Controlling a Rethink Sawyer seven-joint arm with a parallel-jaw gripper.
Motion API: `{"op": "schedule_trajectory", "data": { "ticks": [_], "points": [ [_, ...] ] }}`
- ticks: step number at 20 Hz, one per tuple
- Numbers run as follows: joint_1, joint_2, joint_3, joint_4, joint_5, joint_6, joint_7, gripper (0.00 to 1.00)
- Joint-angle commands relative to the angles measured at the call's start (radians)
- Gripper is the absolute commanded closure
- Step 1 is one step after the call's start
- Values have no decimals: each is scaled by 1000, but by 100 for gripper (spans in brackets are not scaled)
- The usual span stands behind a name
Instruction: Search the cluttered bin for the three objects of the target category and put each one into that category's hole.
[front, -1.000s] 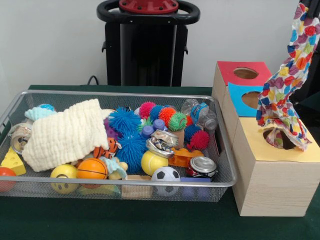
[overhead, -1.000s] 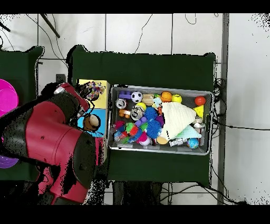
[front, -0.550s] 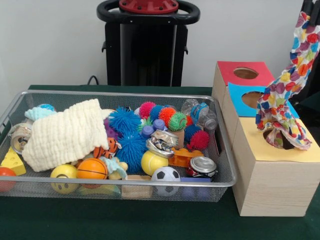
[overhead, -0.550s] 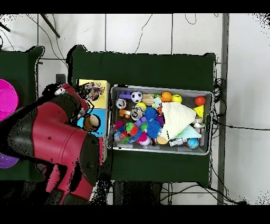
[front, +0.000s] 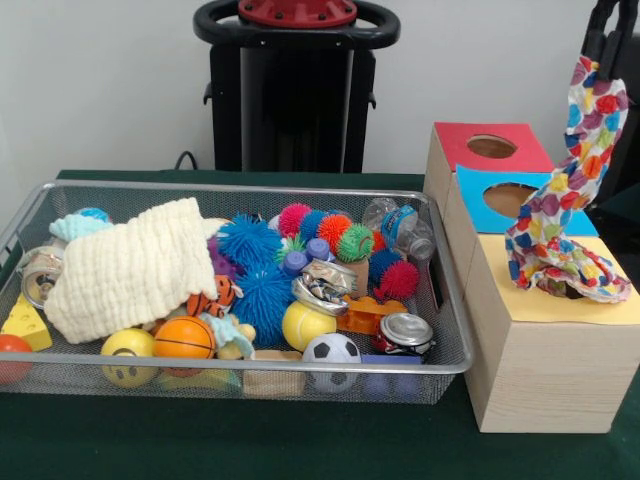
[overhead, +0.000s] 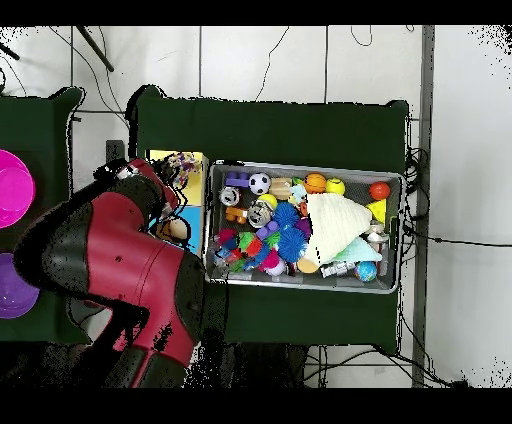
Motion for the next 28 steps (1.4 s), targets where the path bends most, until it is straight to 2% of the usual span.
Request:
{"op": "schedule_trajectory", "data": {
  "ticks": [1,18,28],
  "points": [
    [-34,5,146,99,21,-62,204,100],
    [-52,4,187,103,30,-123,206,100],
    [-81,3,228,117,16,-202,195,100]
  ]
}}
